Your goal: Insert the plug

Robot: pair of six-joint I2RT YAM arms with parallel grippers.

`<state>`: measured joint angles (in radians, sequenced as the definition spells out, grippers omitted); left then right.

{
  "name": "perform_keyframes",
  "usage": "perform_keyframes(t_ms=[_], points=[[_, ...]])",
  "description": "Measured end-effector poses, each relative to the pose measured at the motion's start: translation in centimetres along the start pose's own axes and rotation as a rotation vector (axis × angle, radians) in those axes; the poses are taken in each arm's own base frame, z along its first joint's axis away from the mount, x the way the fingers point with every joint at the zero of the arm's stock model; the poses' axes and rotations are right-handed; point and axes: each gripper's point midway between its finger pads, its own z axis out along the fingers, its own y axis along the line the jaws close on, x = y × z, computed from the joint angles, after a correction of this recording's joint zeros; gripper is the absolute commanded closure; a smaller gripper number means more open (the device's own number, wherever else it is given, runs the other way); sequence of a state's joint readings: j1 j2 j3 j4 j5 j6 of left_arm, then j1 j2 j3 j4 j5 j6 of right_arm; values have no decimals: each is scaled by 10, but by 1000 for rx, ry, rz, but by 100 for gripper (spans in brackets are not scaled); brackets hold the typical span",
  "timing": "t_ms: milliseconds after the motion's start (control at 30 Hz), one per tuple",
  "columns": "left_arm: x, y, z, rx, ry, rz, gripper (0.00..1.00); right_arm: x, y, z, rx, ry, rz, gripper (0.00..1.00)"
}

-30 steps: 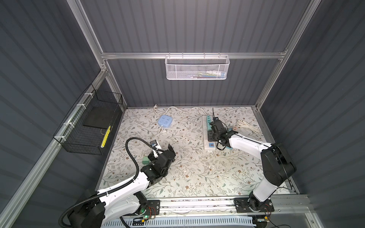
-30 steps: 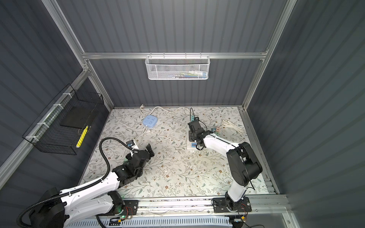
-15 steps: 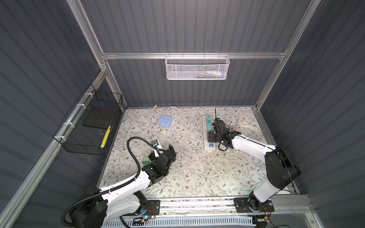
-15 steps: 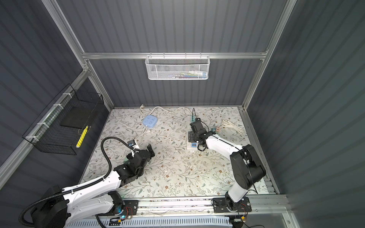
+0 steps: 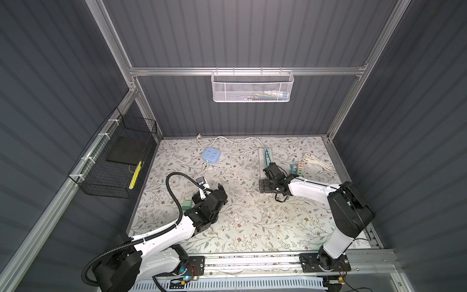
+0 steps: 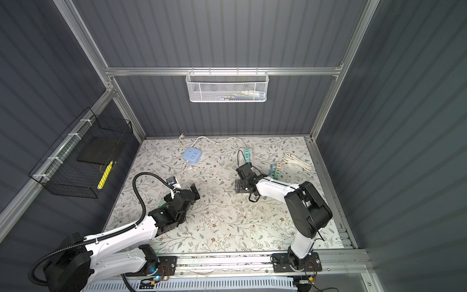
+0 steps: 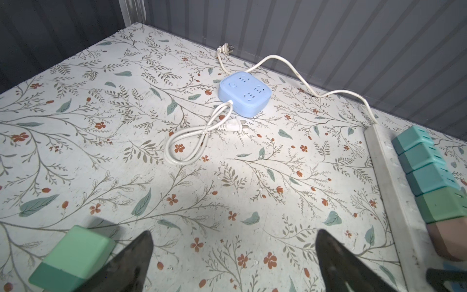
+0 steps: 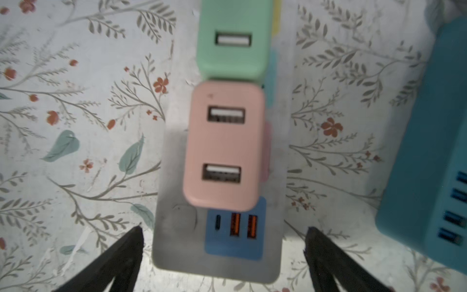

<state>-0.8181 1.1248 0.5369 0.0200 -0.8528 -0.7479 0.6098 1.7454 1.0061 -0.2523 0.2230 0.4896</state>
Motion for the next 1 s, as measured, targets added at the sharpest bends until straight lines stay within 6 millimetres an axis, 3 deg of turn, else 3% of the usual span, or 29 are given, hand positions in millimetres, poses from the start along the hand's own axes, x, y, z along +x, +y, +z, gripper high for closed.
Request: perform_keyframes(t_ms=[133, 267, 467, 667, 833, 1000], points=[[-16, -11, -2, 18, -20, -17, 0, 7, 1, 10, 3, 28, -5, 1], [-17, -11, -3, 17, -21, -12, 0, 8, -2, 19, 16, 39, -3, 3], [-18, -8, -3, 0, -17, 23, 0, -3, -21, 23, 41, 30, 17, 3], [-40, -13, 4, -11, -31, 33, 0, -15, -30, 21, 54, 22, -16, 1], [-80, -4, 35, -68, -2, -28, 0, -31, -23, -2, 8, -22, -38, 1], [-114, 2, 76, -125, 32, -57, 0, -67, -18, -63, -61, -174, -20, 1]])
